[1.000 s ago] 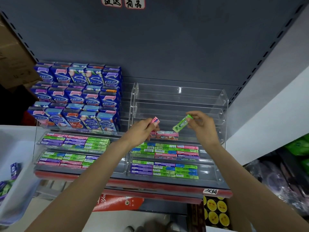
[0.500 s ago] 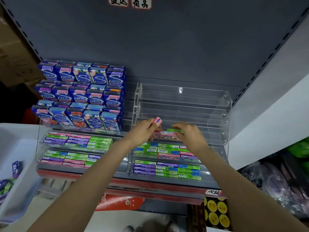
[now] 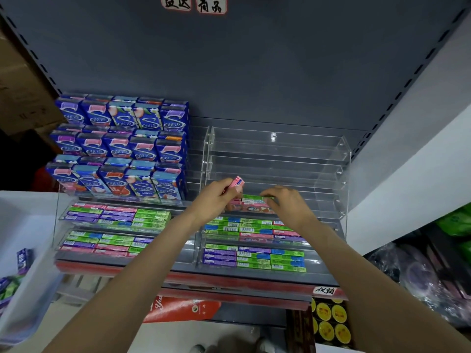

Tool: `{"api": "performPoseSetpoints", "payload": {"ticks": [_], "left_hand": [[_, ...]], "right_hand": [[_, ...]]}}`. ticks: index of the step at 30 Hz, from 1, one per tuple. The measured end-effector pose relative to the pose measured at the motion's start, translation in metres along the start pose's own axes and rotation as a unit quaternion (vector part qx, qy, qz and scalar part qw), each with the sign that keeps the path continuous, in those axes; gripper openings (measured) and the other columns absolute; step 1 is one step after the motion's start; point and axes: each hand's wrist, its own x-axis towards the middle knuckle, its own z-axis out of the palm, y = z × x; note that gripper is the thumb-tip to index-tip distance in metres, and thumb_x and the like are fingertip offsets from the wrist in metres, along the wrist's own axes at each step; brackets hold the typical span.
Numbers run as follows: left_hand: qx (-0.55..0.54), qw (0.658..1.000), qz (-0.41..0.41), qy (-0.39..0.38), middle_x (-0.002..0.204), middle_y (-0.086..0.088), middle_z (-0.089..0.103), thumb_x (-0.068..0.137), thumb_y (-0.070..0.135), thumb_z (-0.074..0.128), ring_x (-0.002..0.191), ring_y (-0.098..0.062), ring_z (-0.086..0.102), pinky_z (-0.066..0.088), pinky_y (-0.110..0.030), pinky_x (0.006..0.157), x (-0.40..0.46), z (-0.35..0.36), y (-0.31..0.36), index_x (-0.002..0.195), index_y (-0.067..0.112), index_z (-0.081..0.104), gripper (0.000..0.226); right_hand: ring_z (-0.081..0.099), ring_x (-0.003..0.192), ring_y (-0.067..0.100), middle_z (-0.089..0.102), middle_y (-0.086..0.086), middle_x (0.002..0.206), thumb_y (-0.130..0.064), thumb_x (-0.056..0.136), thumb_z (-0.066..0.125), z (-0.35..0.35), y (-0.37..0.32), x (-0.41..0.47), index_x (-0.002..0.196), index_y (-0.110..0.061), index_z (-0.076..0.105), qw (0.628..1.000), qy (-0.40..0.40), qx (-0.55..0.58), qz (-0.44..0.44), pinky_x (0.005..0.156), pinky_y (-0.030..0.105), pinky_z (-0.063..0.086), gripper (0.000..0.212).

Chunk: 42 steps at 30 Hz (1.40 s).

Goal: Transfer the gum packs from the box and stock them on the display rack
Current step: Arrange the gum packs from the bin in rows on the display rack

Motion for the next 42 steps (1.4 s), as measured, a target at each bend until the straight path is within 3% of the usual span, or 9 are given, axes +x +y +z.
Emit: {"api": "performPoseSetpoints", "payload": {"ticks": [8, 13, 17, 20, 24, 28, 33, 38, 42], "left_hand": [[-0.150, 0.988, -0.022, -0.035, 0.100, 0.009, 0.070, 0.096, 0.011, 0.050, 0.075, -0.005, 0.065, 0.050, -0.018, 0.071, -0.001, -0.003, 0.006, 0.115, 0.014, 0.047, 0.019], [-0.203, 0.979, -0.019, -0.029, 0.096, -0.002, 0.067, 0.094, 0.006, 0.051, 0.081, -0.007, 0.069, 0.051, -0.017, 0.068, -0.002, -0.002, 0.011, 0.112, 0.010, 0.055, 0.018], [-0.194, 0.981, -0.019, 0.012, 0.101, 0.003, 0.069, 0.091, 0.012, 0.059, 0.097, -0.012, 0.065, 0.052, -0.026, 0.082, 0.002, 0.000, 0.015, 0.102, 0.025, 0.061, 0.016], [-0.170, 0.985, 0.000, 0.002, 0.101, 0.002, 0.069, 0.086, 0.014, 0.066, 0.097, -0.014, 0.064, 0.052, -0.029, 0.084, 0.005, 0.003, 0.026, 0.101, 0.022, 0.064, 0.018], [-0.213, 0.977, 0.003, 0.031, 0.099, -0.002, 0.067, 0.084, 0.013, 0.068, 0.093, -0.014, 0.064, 0.054, -0.025, 0.079, 0.009, 0.015, 0.041, 0.099, 0.014, 0.060, 0.017], [-0.254, 0.965, -0.016, 0.069, 0.099, -0.008, 0.069, 0.083, 0.014, 0.069, 0.092, -0.016, 0.065, 0.052, -0.026, 0.084, 0.013, 0.021, 0.045, 0.101, 0.010, 0.059, 0.020], [-0.220, 0.972, -0.020, 0.078, 0.095, 0.000, 0.070, 0.086, 0.013, 0.066, 0.085, -0.007, 0.066, 0.046, -0.017, 0.072, 0.015, 0.024, 0.046, 0.104, 0.011, 0.062, 0.018], [-0.195, 0.978, -0.008, 0.075, 0.103, 0.002, 0.068, 0.091, 0.015, 0.059, 0.094, -0.011, 0.066, 0.050, -0.024, 0.087, 0.013, 0.022, 0.037, 0.118, 0.015, 0.058, 0.027], [-0.170, 0.981, 0.030, 0.085, 0.098, 0.000, 0.070, 0.087, 0.010, 0.064, 0.097, -0.013, 0.065, 0.051, -0.029, 0.089, 0.016, 0.024, 0.035, 0.110, 0.020, 0.063, 0.025]], "right_hand": [[0.058, 0.105, 0.024, 0.061, 0.007, 0.121, -0.020, 0.097, 0.047, -0.008, 0.001, -0.004, 0.123, -0.015, 0.060, 0.999, 0.021, -0.032, 0.017, 0.090, 0.039, 0.049, 0.029], [0.061, 0.098, 0.023, 0.063, 0.007, 0.117, -0.018, 0.098, 0.046, -0.014, 0.001, -0.010, 0.118, -0.014, 0.062, 0.999, 0.043, -0.023, 0.016, 0.085, 0.035, 0.052, 0.026], [0.062, 0.099, 0.013, 0.066, 0.003, 0.112, -0.019, 0.095, 0.052, -0.022, -0.003, -0.016, 0.118, -0.012, 0.063, 0.983, 0.097, 0.151, 0.033, 0.085, 0.015, 0.047, 0.026], [0.063, 0.099, 0.011, 0.067, -0.002, 0.106, -0.019, 0.091, 0.059, -0.030, -0.012, -0.018, 0.119, -0.017, 0.061, 0.934, 0.094, 0.343, 0.037, 0.086, 0.022, 0.051, 0.028], [0.066, 0.090, 0.010, 0.068, 0.001, 0.097, -0.013, 0.086, 0.066, -0.034, -0.016, -0.018, 0.116, -0.011, 0.061, 0.917, 0.048, 0.391, 0.060, 0.084, 0.022, 0.054, 0.031], [0.069, 0.082, 0.013, 0.071, 0.004, 0.092, -0.007, 0.086, 0.064, -0.033, -0.014, -0.022, 0.102, -0.014, 0.065, 0.878, 0.026, 0.472, 0.072, 0.082, 0.025, 0.056, 0.018], [0.067, 0.075, 0.008, 0.070, 0.001, 0.086, -0.006, 0.086, 0.063, -0.036, -0.009, -0.023, 0.092, -0.017, 0.065, 0.890, 0.067, 0.444, 0.074, 0.072, 0.019, 0.055, 0.013], [0.068, 0.077, 0.015, 0.070, -0.001, 0.083, -0.007, 0.084, 0.067, -0.036, 0.001, -0.020, 0.083, -0.025, 0.064, 0.910, 0.067, 0.396, 0.100, 0.075, 0.027, 0.053, 0.018], [0.067, 0.081, 0.018, 0.069, -0.001, 0.084, -0.007, 0.082, 0.069, -0.026, 0.000, -0.018, 0.083, -0.020, 0.064, 0.928, 0.052, 0.359, 0.086, 0.080, 0.029, 0.054, 0.014]]}}
